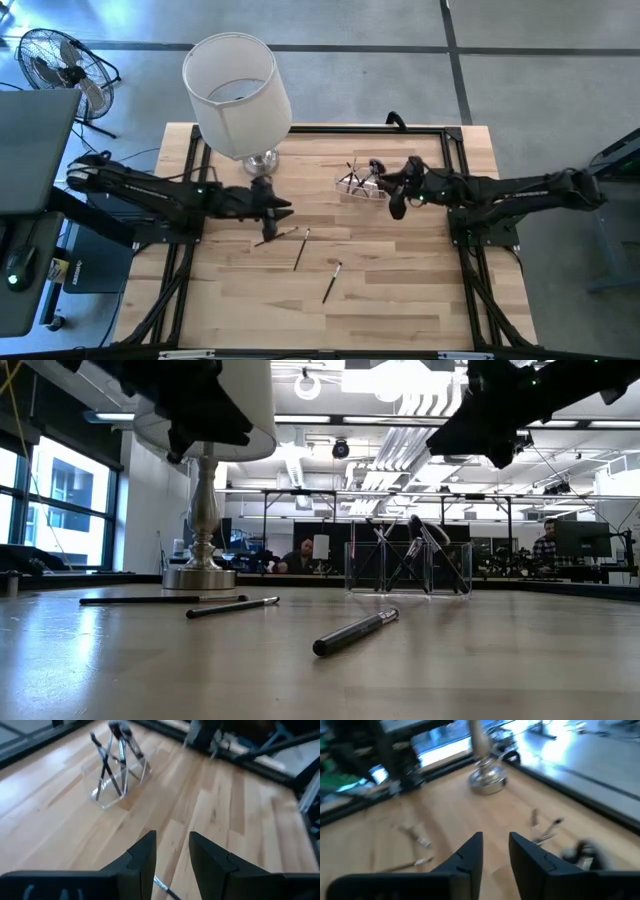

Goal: Pick & Place Makeup Supplies
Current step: Put the makeup brush into the transparent organizer

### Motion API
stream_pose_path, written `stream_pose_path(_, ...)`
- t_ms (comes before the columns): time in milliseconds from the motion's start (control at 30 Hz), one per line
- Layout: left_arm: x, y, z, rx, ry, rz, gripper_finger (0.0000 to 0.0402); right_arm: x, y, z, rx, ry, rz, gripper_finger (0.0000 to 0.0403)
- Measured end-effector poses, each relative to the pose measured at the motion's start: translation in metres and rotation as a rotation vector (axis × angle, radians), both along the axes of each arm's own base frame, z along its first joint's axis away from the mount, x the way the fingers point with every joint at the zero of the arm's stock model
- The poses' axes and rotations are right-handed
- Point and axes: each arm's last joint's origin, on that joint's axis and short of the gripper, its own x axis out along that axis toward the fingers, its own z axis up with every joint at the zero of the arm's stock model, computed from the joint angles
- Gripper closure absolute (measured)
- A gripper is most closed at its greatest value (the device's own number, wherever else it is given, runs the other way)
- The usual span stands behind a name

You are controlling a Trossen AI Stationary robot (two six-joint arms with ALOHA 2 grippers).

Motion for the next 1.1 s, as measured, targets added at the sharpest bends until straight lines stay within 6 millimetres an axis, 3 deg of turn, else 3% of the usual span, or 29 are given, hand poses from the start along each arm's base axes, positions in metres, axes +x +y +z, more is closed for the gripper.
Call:
stream_pose_path(267,0.040,-0.029,0.002,-0.062,0.091,0.069,0.0286,0.008,0.024,-0.008,0.009,0.056,0.216,0.0391)
stream_pose_path(533,0.073,-0.059,0.004,-0.203,0.206,0.177,0.0287,0.013,0.046,-0.014,0.015,0.131,0.336,0.0401)
stream_pose_path(867,0.083,-0.079,0.008,-0.345,0.401,0.387,0.0287,0.061,0.063,-0.010,0.008,0.556,0.403,0.0402)
stream_pose_path(1100,0.071,-0.078,-0.003,-0.341,0.633,0.347,0.0287,0.101,0.074,-0.034,0.053,0.717,0.485,0.0402)
